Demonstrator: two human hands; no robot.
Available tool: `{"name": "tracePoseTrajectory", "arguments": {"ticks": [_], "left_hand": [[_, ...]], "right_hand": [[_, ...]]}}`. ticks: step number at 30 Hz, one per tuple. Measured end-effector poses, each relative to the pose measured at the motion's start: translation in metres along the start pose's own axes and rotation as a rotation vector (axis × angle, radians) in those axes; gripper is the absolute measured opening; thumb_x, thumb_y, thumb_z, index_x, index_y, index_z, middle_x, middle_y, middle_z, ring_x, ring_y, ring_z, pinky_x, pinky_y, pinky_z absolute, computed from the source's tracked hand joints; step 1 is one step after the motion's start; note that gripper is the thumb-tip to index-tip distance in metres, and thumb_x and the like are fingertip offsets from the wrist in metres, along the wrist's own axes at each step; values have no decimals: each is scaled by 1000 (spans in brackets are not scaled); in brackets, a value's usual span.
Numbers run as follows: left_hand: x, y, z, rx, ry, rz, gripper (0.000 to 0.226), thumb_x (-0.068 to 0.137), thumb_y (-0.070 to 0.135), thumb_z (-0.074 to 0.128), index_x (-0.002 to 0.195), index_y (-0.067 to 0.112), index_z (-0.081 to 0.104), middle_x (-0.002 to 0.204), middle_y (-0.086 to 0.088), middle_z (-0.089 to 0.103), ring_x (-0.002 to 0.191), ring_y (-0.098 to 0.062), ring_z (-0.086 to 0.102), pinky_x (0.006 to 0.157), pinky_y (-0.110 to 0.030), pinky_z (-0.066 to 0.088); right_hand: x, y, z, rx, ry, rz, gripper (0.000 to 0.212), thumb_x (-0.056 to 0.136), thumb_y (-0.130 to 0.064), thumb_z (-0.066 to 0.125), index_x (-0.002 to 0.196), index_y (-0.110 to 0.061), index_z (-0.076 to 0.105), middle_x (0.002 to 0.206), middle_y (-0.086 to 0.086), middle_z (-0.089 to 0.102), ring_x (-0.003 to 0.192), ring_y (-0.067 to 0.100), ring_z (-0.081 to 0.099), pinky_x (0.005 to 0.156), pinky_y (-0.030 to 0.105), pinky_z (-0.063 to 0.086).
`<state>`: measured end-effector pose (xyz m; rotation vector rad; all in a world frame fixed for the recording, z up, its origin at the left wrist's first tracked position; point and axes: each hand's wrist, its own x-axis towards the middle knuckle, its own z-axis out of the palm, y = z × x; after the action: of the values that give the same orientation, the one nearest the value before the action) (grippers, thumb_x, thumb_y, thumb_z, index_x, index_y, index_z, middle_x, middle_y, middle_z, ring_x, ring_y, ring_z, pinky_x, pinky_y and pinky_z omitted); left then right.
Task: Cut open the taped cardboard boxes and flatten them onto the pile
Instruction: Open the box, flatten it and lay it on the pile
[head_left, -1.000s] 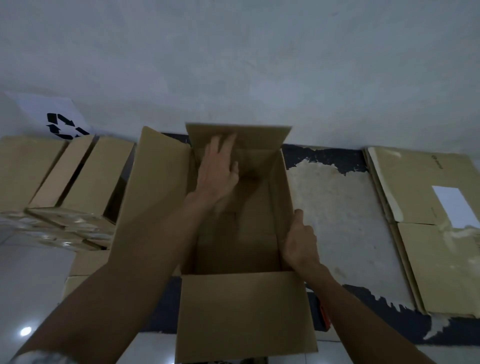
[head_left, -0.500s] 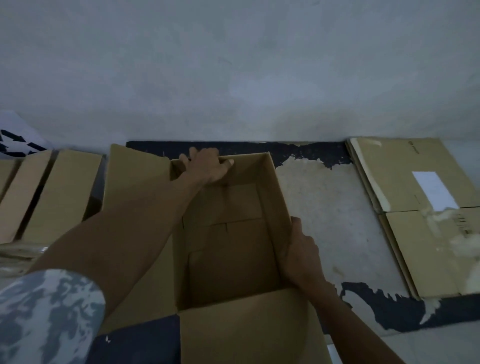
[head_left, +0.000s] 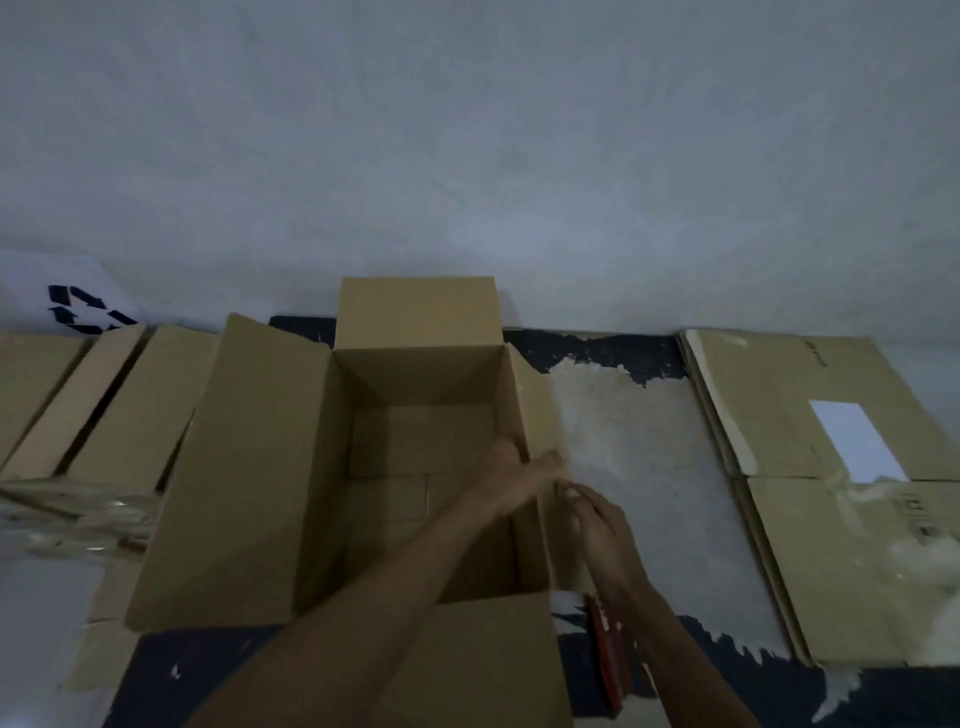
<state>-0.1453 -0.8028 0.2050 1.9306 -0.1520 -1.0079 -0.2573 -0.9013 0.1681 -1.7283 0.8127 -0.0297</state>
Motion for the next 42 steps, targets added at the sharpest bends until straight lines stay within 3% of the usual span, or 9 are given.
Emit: {"name": "tracePoseTrajectory", "arguments": {"ticks": [7, 14, 22, 25, 29, 32, 35, 38, 42], "left_hand": [[-22, 11, 7, -88, 135, 69, 15, 87, 3, 58, 96, 12, 67, 103, -13, 72, 94, -30, 68, 83, -47, 59], [-93, 33, -86, -538, 190, 126, 28, 81, 13, 65, 107, 2, 70, 100, -14, 74, 86, -29, 70, 76, -38, 55], [-113, -19, -132, -896, 170, 135, 38, 88, 19, 39, 99, 1, 71, 86, -15, 68, 77, -31, 66, 75, -41, 54], [-112, -30, -136, -948, 136, 161, 40, 91, 19, 37, 82, 3, 73, 77, -13, 66, 68, -27, 66, 65, -36, 56], [-106, -38, -138, -972, 175, 164, 38, 87, 23, 42, 108, -1, 64, 91, -15, 65, 81, -30, 64, 77, -41, 53], [-103, -39, -137, -961, 205, 165, 45, 83, 25, 46, 117, 0, 62, 98, -16, 64, 86, -31, 63, 81, -42, 52], [-99, -37, -135, -950, 230, 161, 47, 80, 26, 48, 117, 2, 63, 99, -15, 63, 88, -30, 60, 84, -42, 47], [-99, -37, -133, -920, 255, 160, 41, 82, 28, 46, 111, 4, 62, 93, -13, 61, 87, -30, 56, 84, -42, 43], [-100, -34, -139, -909, 321, 164, 51, 79, 33, 53, 114, -2, 63, 98, -17, 61, 91, -32, 57, 91, -48, 46]], "right_hand": [[8, 9, -28, 128, 131, 165, 18, 102, -25, 50, 101, -18, 67, 104, 6, 66, 97, 25, 63, 97, 50, 51], [4, -11, -6, 254, -259, 482, 44, 98, -56, 45, 113, -17, 60, 106, 12, 66, 102, 31, 62, 85, 42, 52], [10, -41, -14, 403, -292, 305, 65, 70, -49, 79, 120, -10, 67, 111, 11, 73, 103, 33, 69, 98, 51, 51], [6, -63, -46, 323, -220, 117, 36, 90, -35, 64, 116, -11, 69, 113, 12, 72, 102, 31, 67, 94, 51, 53], [-10, -113, -69, 468, -286, -3, 34, 97, -35, 50, 108, -13, 74, 112, 21, 68, 100, 35, 62, 89, 52, 49], [-30, -146, -41, 329, -374, -181, 34, 96, -38, 53, 109, -14, 73, 97, 7, 71, 89, 23, 65, 82, 36, 45], [-44, -158, 14, 53, -353, -337, 25, 97, -33, 58, 120, -36, 69, 125, -5, 66, 119, 13, 59, 96, 27, 49], [-39, -139, 68, -542, -133, -490, 37, 93, -31, 62, 128, -45, 61, 145, 6, 40, 134, 23, 35, 114, 44, 32], [-42, -141, 100, -697, 37, -515, 50, 90, -17, 63, 136, -32, 49, 149, 8, 29, 142, 33, 24, 113, 65, 22]]}}
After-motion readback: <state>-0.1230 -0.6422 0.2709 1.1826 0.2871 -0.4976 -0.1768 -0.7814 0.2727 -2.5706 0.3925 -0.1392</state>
